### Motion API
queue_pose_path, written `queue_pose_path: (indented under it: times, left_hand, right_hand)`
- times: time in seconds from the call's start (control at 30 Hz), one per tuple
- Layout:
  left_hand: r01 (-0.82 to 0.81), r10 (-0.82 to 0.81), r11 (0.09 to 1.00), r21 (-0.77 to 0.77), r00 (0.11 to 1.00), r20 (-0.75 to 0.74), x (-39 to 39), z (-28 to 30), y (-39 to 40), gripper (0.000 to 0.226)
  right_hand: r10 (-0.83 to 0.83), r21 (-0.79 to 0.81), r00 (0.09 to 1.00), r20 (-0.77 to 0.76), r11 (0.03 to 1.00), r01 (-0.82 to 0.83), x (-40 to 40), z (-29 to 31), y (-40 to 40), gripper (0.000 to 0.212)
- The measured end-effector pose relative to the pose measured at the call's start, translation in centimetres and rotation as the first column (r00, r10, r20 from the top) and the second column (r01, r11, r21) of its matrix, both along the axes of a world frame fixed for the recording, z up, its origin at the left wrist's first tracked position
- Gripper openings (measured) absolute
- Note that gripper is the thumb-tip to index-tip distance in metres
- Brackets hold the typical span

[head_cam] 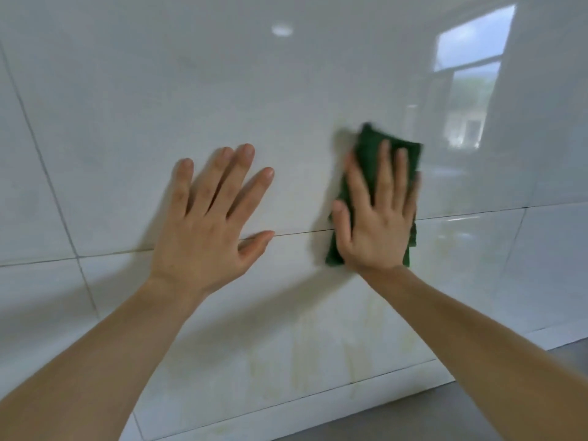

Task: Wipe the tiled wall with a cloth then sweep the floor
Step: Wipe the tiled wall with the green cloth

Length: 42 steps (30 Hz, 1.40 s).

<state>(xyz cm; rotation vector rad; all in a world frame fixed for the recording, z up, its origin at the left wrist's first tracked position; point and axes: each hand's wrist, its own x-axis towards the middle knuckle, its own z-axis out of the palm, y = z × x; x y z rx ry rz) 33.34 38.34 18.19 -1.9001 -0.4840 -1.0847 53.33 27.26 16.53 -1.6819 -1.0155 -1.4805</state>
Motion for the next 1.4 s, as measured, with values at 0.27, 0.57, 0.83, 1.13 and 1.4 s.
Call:
queue_pose_path:
  times: [0.27,0.57,0.83,1.13,1.4]
  left_hand:
    - [-0.024,0.024,0.999,-0.025,1.0,-0.006,-0.2,0.1,-0.6,0.071]
    - [0.223,-0.223,0.975,0.011,0.975,-0.023,9.7,4.2,-6.0,0.067]
    - [0.165,-0.15,0.983,0.078,0.974,-0.169,12.1,4.6,-6.4,0.066]
    - [0.094,-0.08,0.993,0.069,0.979,-0.185,12.2,4.3,-6.5,0.068]
    - [0.295,-0.301,0.953,-0.064,0.946,-0.121,9.0,3.8,-6.1,0.064]
  right_hand:
    - [0.101,0.316,0.83,-0.549,0.944,0.094,8.2,3.9,-4.8,0.058]
    - [0.055,-0.121,0.993,0.108,0.992,-0.042,7.6,2.3,-4.3,0.049]
    - [0.225,0.376,0.626,-0.747,0.919,0.119,15.3,5.4,-10.0,0.054]
    - [0.053,0.169,0.896,-0.442,0.985,0.025,13.4,0.1,-8.0,0.052]
    - [0.125,0.296,0.835,-0.535,0.954,0.047,2.6,-1.9,-1.7,0.055]
